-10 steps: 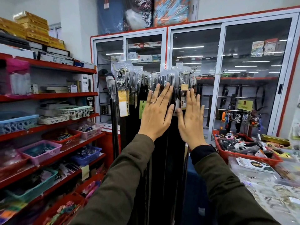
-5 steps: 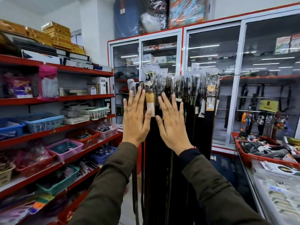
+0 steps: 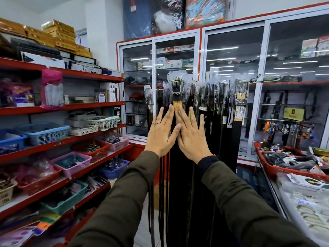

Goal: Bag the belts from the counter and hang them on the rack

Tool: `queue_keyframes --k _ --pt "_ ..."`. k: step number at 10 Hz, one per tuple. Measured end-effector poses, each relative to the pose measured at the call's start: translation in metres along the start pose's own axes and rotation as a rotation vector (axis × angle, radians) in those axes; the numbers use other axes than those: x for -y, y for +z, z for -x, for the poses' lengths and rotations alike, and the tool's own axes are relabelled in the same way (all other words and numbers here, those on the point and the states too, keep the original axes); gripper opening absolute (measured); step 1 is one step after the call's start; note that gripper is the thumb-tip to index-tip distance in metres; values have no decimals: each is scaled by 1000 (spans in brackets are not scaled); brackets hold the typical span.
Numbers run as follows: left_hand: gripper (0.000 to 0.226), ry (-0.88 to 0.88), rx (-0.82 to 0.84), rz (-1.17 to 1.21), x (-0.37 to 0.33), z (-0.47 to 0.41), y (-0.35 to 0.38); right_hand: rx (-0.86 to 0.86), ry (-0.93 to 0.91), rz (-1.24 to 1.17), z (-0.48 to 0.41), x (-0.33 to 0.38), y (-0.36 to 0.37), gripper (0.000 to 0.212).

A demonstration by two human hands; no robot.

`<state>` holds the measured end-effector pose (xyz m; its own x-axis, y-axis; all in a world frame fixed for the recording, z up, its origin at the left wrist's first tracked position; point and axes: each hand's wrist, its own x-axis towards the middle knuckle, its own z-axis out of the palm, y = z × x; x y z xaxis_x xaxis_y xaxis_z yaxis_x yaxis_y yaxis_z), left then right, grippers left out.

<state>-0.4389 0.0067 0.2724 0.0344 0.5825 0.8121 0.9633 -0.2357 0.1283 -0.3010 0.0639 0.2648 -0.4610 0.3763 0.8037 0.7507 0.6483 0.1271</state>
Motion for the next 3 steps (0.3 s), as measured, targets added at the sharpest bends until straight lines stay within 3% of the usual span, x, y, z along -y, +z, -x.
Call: queue_keyframes --k 2,3 --pt "68 -33 -56 -9 -12 10 -2 9 -21 -42 19 -5 -21 64" --pt "70 -30 -130 -54 -25 12 -6 -72 27 -107 34 -20 -52 61"
